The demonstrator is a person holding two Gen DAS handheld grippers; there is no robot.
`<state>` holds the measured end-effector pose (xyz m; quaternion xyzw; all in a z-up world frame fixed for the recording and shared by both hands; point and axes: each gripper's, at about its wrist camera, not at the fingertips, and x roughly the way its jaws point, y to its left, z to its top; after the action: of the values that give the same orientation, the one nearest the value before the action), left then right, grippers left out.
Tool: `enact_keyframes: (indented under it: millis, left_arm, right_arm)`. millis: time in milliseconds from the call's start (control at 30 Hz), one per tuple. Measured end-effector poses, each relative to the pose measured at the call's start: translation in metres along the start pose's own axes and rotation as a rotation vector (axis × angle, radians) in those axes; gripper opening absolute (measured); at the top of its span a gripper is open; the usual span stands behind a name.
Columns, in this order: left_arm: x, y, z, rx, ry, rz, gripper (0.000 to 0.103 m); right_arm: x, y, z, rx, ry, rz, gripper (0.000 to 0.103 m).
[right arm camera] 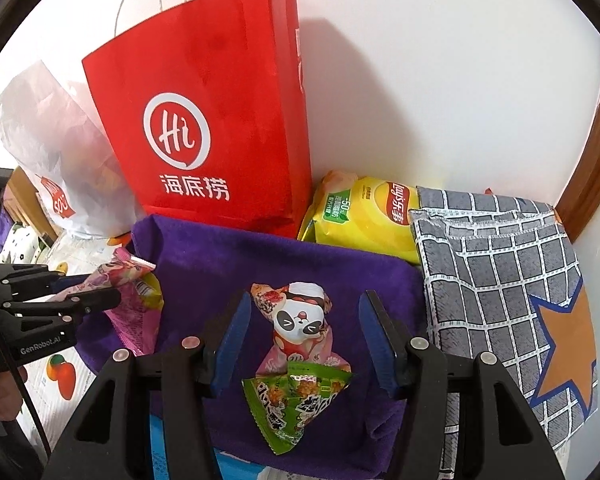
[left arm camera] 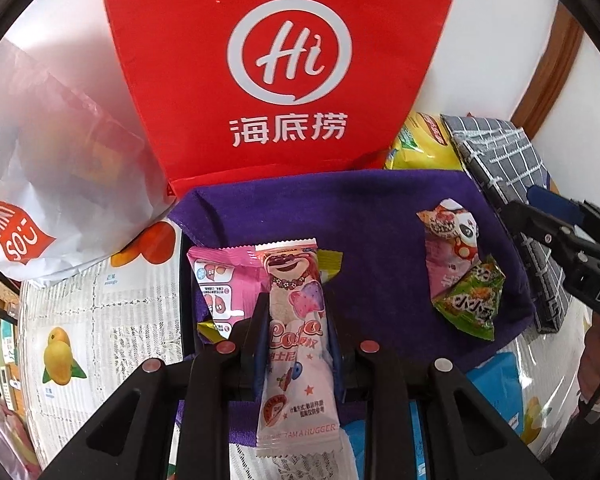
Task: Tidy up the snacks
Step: 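Open the left tool to drop the white-pink candy bar onto the towel while the right tool withdraws, then move both tools down to the snacks lying beside the blue tissue pack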
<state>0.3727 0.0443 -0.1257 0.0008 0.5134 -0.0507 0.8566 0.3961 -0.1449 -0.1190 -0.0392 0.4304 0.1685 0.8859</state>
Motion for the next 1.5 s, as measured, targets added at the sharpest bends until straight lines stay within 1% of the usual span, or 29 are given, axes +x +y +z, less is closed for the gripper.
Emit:
enact_keyframes:
  millis: [167,233,300,367,400,433,500,600,800,1000,1100,1167,1300,1400,1500]
  left_arm:
    - [-0.006,-0.005,-0.002,0.032,0.0,-0.006,0.025]
    - [-0.006,-0.007,-0.003,0.045,0.014,-0.011,0.034]
    - [-0.009,-0.008,-0.004,0.045,0.02,-0.016,0.036]
    - [-0.013,-0.01,-0.005,0.051,0.021,-0.024,0.043]
    - [-0.017,-0.011,-0.005,0.056,0.011,-0.03,0.048]
    - [-0.02,-0.012,-0.005,0.059,0.002,-0.031,0.051]
    - [-0.029,-0.014,-0.005,0.064,-0.021,-0.032,0.053]
    - [-0.045,-0.015,-0.006,0.067,-0.054,-0.054,0.054]
    - [-0.07,-0.02,-0.008,0.077,-0.109,-0.072,0.055]
    - [-0.104,-0.022,-0.013,0.062,-0.174,-0.08,0.055]
    - [-0.125,-0.024,-0.02,0.074,-0.209,-0.073,0.055]
    - [-0.133,-0.023,-0.027,0.071,-0.221,-0.074,0.055]
    - [-0.142,-0.021,-0.042,0.073,-0.213,-0.053,0.055]
    - [-0.146,-0.019,-0.053,0.065,-0.207,-0.039,0.055]
    - [-0.15,-0.013,-0.064,0.052,-0.204,-0.034,0.055]
  right_arm:
    - [-0.013,0.008,-0.003,0.007,-0.018,-0.003,0.056]
    - [-0.021,0.01,-0.007,0.017,-0.027,-0.003,0.056]
    - [-0.028,0.012,-0.011,0.025,-0.03,-0.003,0.056]
    - [-0.036,0.012,-0.018,0.042,-0.03,0.0,0.056]
    - [-0.04,0.012,-0.022,0.049,-0.027,0.002,0.056]
    - [-0.042,0.011,-0.025,0.054,-0.023,0.001,0.056]
    - [-0.049,0.011,-0.031,0.062,-0.014,-0.006,0.056]
    - [-0.059,0.011,-0.041,0.066,0.001,-0.028,0.056]
    - [-0.077,0.008,-0.069,0.089,0.024,-0.061,0.056]
    - [-0.095,0.001,-0.1,0.16,0.018,-0.096,0.056]
    - [-0.104,-0.002,-0.112,0.196,0.028,-0.123,0.056]
    - [-0.111,-0.003,-0.119,0.215,0.028,-0.132,0.056]
    - [-0.125,-0.004,-0.133,0.246,0.005,-0.149,0.056]
    - [-0.13,0.0,-0.144,0.282,0.026,-0.142,0.056]
    - [-0.131,0.008,-0.154,0.267,0.041,-0.121,0.056]
